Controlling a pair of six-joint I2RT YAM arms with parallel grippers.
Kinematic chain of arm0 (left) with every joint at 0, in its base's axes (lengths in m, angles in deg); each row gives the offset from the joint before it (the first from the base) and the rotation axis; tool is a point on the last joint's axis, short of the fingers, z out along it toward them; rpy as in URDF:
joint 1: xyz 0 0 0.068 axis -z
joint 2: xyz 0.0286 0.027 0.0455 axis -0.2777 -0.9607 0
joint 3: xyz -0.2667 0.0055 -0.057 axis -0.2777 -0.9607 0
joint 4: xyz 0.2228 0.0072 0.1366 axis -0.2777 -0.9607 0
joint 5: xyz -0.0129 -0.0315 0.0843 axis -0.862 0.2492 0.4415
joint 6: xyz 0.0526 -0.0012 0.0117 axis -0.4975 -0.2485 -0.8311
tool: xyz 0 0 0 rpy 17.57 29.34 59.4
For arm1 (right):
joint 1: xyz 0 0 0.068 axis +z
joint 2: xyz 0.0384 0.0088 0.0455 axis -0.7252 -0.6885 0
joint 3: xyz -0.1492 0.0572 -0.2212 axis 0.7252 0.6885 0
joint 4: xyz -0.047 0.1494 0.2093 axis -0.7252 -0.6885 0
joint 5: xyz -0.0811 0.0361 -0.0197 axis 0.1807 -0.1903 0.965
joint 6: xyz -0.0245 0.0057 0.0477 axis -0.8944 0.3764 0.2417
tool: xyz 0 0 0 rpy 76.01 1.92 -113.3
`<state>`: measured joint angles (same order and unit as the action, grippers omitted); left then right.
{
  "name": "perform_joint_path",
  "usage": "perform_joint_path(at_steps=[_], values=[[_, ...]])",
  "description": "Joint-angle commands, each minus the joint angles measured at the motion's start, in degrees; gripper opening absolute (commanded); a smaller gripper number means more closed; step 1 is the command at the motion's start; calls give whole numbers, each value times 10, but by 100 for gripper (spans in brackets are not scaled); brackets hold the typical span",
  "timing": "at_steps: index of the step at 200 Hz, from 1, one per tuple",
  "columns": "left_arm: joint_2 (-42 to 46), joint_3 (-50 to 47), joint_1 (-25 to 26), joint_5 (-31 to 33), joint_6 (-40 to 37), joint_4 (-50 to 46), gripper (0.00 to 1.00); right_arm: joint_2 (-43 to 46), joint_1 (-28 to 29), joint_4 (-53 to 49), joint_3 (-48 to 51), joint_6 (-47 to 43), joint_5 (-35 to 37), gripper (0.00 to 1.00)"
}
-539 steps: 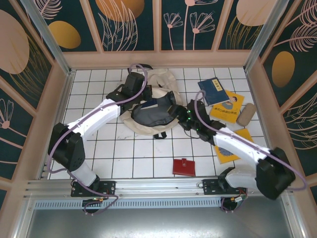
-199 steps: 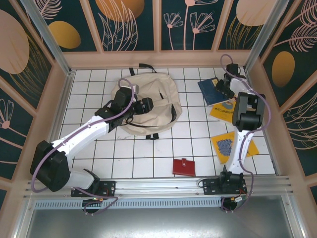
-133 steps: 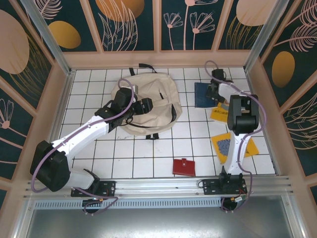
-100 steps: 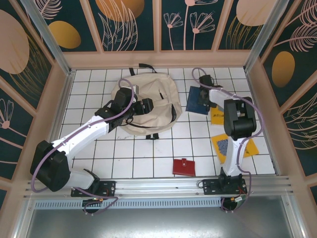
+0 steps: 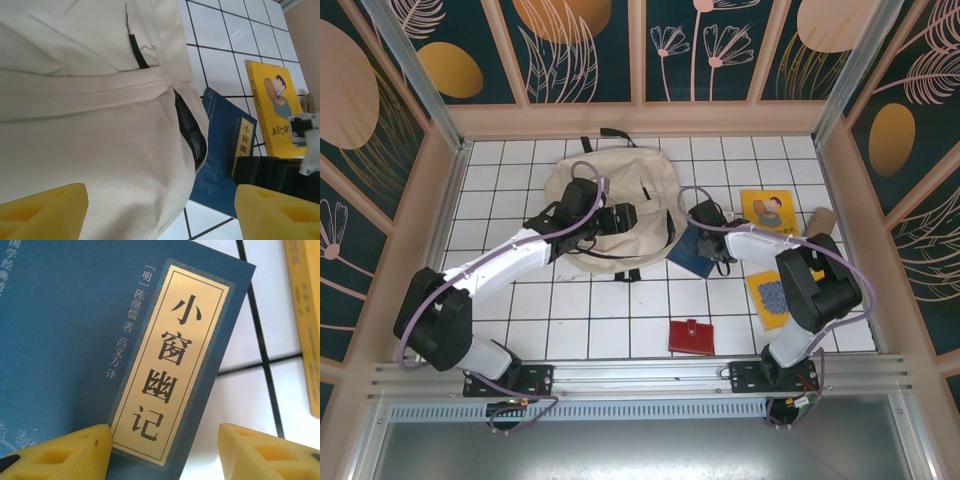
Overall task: Pack the student bag
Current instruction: Move the book to the middle-right of the table.
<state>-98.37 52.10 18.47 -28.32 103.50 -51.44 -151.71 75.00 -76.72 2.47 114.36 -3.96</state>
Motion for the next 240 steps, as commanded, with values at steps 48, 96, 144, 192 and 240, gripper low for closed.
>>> perform_joint_path(at_steps=[48,96,144,192,240], values=[[-25,29,13,21,28,14,78,45,10,15,-19,42,-212,23],[-26,18,13,16,31,13,78,8,25,71,6,70,-271,19],[-35,26,14,2,25,13,78,19,41,39,60,84,-232,19],[-62,35,23,-24,33,33,78,132,39,-13,119,71,-193,32],[-119,84,71,-53,63,48,76,194,-42,-30,88,74,-144,60]])
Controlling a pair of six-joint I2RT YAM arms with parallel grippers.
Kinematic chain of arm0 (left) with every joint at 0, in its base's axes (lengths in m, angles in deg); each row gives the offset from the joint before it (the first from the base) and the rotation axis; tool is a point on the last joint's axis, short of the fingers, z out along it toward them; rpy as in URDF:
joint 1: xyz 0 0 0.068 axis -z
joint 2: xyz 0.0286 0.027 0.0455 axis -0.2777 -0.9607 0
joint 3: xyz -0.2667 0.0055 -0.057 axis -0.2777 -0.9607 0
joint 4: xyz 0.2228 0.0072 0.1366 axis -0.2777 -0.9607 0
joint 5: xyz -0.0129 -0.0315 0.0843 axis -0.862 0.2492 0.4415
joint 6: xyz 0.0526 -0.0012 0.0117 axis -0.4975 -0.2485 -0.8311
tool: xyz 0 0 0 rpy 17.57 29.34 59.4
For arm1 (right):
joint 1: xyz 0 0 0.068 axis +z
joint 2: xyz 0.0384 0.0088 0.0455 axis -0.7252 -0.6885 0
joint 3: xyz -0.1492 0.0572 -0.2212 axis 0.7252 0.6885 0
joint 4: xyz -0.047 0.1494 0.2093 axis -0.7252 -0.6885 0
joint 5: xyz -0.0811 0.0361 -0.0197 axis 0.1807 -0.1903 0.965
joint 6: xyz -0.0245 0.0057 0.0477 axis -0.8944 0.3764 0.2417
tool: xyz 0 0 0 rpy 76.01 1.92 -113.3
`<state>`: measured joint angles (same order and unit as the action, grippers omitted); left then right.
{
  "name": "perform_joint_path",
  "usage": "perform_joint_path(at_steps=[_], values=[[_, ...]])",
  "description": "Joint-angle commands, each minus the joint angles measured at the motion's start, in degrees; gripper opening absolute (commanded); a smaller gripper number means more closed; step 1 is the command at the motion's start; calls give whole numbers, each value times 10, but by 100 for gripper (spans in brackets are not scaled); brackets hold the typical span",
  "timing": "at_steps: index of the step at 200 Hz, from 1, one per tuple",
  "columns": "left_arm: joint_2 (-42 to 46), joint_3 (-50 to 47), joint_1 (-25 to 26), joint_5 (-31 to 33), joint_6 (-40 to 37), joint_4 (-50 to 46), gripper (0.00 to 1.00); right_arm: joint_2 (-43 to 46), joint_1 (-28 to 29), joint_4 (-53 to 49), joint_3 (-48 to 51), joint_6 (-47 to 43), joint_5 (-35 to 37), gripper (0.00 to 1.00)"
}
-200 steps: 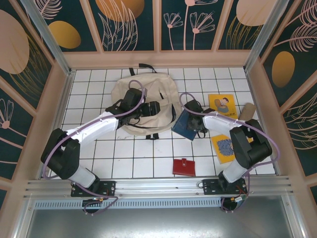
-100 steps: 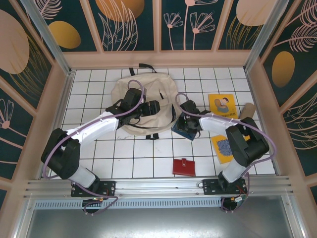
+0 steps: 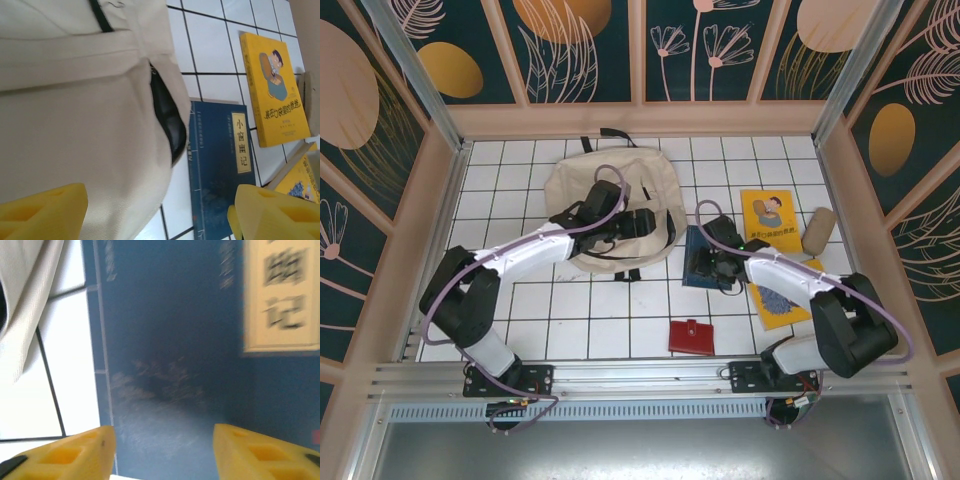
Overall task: Pack the student bag
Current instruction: Move the book to the middle-right of the table, then pick up the book from the middle-right of the table.
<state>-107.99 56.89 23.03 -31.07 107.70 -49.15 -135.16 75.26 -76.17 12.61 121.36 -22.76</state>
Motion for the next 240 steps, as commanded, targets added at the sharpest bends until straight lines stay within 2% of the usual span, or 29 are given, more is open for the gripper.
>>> perform_joint_path(at_steps=[1,27,55,67,99,125,142,166,196,240], values=[[-23,37,26,-27,22,25,76,29,-47,-36,-13,4,44,60],[-68,57,49,-41,38,32,73,32,-104,-22,5,-11,20,60],[-102,75,76,-62,61,47,69,8,-128,-4,13,-31,10,58],[-117,85,87,-59,64,43,67,-5,-129,0,9,-36,-7,55],[-150,97,107,-50,80,37,62,-37,-129,9,3,-39,4,48],[-178,123,126,-40,62,-2,60,-51,-129,15,7,-41,4,43],[-185,117,127,-34,67,0,60,-54,-129,18,9,-42,4,43],[-205,121,128,-54,68,2,51,-58,-129,19,11,-45,4,43],[-224,127,130,-23,68,-13,51,-61,-130,19,15,-48,-7,42],[-243,125,129,-59,73,4,47,-66,-130,24,21,-48,-20,40]])
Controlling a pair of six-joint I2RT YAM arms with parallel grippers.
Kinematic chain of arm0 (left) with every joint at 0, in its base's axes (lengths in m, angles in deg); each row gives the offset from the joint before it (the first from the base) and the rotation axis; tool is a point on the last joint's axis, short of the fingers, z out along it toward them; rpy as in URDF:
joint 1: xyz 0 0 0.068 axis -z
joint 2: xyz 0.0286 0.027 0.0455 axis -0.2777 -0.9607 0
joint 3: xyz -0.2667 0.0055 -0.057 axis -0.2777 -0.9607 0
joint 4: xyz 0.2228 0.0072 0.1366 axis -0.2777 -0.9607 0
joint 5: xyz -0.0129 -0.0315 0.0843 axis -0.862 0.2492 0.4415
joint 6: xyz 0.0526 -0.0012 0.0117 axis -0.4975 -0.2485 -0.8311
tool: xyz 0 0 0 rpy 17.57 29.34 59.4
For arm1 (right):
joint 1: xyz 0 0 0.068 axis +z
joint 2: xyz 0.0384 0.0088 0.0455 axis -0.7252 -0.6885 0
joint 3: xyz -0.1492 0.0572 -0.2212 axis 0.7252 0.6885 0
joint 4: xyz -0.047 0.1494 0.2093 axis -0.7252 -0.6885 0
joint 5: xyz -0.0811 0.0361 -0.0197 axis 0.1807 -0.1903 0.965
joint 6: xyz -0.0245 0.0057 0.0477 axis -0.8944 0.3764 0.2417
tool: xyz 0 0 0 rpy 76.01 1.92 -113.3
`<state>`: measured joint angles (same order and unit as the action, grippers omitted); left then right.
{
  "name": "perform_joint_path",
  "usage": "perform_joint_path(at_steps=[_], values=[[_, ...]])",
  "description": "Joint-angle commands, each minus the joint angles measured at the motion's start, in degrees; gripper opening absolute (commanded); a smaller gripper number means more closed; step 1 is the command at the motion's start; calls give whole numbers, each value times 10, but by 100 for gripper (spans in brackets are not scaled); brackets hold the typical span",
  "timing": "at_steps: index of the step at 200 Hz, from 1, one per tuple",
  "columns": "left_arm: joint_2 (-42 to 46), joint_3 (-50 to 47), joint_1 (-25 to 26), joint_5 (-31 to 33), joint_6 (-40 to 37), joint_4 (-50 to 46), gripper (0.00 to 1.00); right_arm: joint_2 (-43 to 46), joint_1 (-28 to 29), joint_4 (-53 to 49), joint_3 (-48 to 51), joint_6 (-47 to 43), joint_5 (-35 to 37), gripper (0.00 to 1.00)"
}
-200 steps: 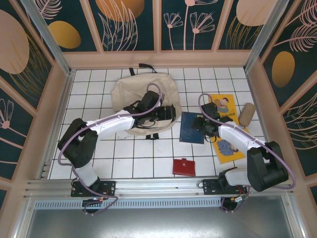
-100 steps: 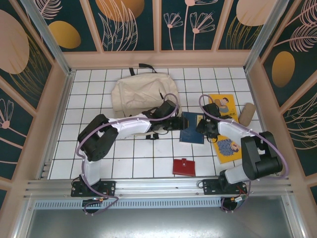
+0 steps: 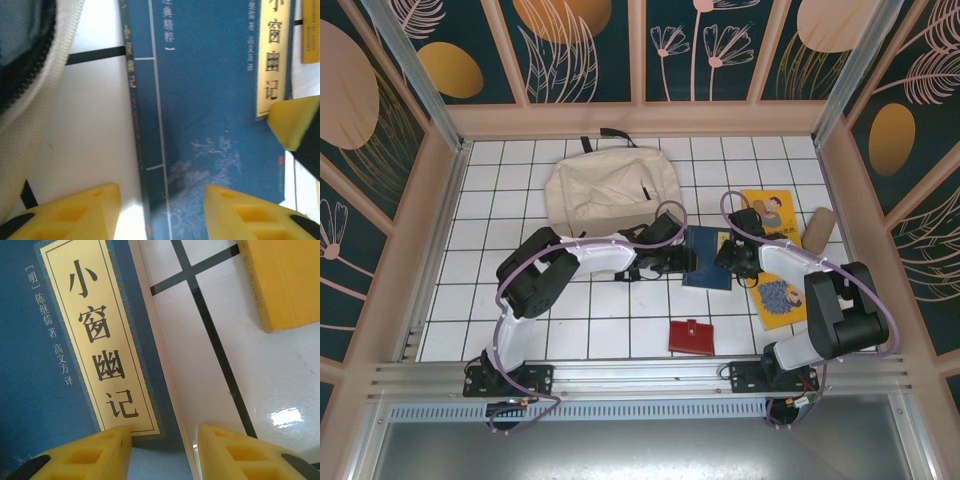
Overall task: Pack the student bag
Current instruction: Pick up the book from the middle-right of the table.
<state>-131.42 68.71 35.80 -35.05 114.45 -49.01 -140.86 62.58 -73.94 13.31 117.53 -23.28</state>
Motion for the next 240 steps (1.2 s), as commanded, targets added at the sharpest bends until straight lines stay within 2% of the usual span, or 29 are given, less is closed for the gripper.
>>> perform_joint_path(at_steps=[1,68,101,145,199,240], values=[[-9,7,2,-20,6,4,47,-9,-3,2,14,-10,-16,40],[-21,-4,2,-59,15,28,47,-15,-4,32,33,-4,-62,39],[-14,-20,2,-99,34,78,47,-7,-3,50,41,-2,-94,39],[10,-38,1,-166,63,180,45,-22,-4,52,49,10,-91,38],[44,-31,1,-180,74,214,42,-6,-5,56,65,31,-86,38],[43,-46,1,-190,114,254,37,21,-4,40,67,51,-69,38]])
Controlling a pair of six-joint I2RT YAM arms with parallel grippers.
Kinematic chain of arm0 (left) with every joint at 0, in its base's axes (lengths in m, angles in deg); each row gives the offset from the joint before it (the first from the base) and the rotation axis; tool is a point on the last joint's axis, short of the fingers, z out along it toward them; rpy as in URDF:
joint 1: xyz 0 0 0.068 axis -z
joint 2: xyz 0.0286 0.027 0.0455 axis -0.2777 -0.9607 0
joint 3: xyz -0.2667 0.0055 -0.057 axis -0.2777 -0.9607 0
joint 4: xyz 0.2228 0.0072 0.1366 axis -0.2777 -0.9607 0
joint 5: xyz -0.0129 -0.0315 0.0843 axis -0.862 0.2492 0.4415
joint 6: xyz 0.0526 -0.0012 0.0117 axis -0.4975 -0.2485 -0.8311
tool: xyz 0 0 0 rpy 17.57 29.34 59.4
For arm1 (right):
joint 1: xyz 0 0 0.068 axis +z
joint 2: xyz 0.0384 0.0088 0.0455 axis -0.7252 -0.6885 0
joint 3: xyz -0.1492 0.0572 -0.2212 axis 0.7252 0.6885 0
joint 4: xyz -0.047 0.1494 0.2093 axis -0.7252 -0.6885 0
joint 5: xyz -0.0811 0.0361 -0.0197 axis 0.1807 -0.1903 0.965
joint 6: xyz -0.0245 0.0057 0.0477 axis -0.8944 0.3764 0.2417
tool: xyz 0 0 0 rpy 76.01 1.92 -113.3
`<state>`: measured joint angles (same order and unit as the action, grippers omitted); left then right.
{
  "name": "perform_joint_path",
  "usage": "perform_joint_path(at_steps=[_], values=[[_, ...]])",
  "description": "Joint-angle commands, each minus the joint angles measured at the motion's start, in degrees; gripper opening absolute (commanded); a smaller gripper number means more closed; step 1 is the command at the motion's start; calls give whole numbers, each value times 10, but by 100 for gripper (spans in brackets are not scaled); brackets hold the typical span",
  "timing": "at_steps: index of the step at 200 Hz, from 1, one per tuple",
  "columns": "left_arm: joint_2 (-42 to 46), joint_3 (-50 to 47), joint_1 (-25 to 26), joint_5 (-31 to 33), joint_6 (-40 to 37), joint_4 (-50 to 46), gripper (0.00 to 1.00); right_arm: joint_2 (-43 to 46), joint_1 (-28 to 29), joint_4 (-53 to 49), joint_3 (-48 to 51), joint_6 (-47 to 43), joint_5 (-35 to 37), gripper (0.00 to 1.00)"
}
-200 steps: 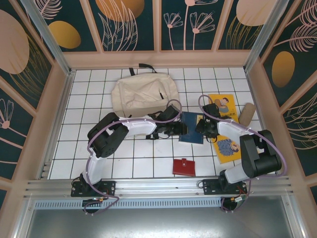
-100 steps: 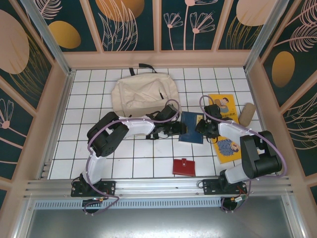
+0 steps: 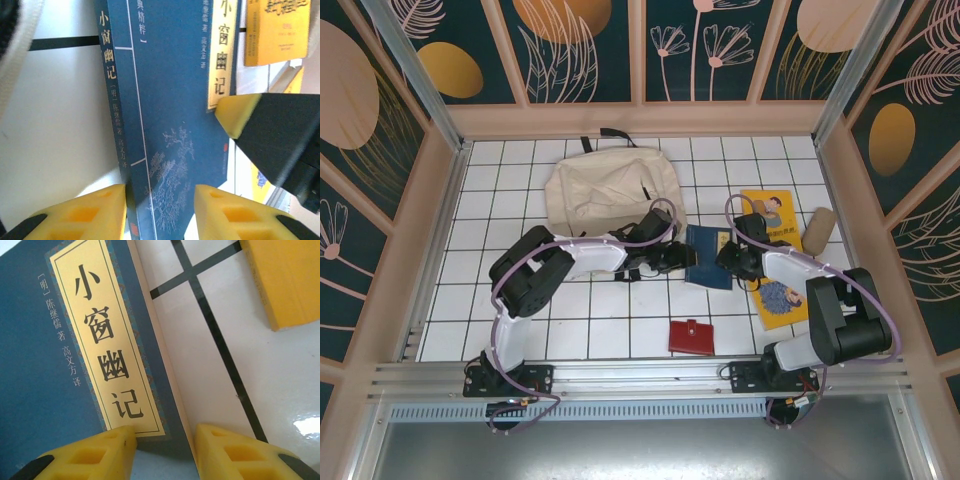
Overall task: Pack the student bag
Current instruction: Pick up the book from the middle-right of the table.
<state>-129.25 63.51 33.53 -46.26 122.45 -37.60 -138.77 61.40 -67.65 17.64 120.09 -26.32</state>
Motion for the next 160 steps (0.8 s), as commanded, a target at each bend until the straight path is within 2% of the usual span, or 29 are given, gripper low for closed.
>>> perform_joint_path(at_steps=[1,42,160], values=[[21,6,24,-78,35,142,37,0,7,-23,24,26,-39,38],[-1,-19,23,-123,153,252,36,14,8,-5,40,47,-55,38],[-31,2,19,-52,155,170,42,12,7,10,44,56,-72,38]])
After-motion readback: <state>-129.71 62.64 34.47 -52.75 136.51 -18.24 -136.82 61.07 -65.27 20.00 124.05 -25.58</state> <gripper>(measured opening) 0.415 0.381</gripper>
